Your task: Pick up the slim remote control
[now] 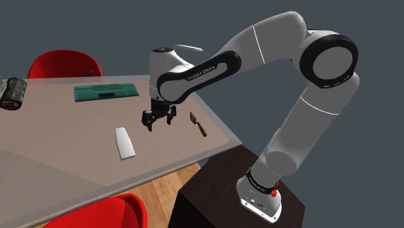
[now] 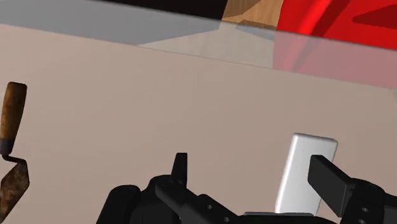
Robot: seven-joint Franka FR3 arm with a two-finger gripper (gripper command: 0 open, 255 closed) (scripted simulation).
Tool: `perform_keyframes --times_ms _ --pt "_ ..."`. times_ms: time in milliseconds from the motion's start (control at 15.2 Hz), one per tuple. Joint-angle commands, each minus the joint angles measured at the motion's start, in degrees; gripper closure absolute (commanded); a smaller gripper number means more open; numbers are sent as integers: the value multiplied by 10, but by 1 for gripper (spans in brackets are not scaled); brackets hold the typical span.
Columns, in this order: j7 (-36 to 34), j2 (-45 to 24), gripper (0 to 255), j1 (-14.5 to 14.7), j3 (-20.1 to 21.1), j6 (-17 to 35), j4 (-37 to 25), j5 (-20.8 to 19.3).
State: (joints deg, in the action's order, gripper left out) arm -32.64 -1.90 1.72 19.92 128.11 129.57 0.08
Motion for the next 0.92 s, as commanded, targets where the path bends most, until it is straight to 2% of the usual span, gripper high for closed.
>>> perform_keyframes --times_ms 0,462,858 --pt "-31 -48 0 4 2 18 -31 -22" --pt "-123 -210 0 44 -17 48 -164 -91" --pt "-173 -347 0 86 -45 43 -312 -124"
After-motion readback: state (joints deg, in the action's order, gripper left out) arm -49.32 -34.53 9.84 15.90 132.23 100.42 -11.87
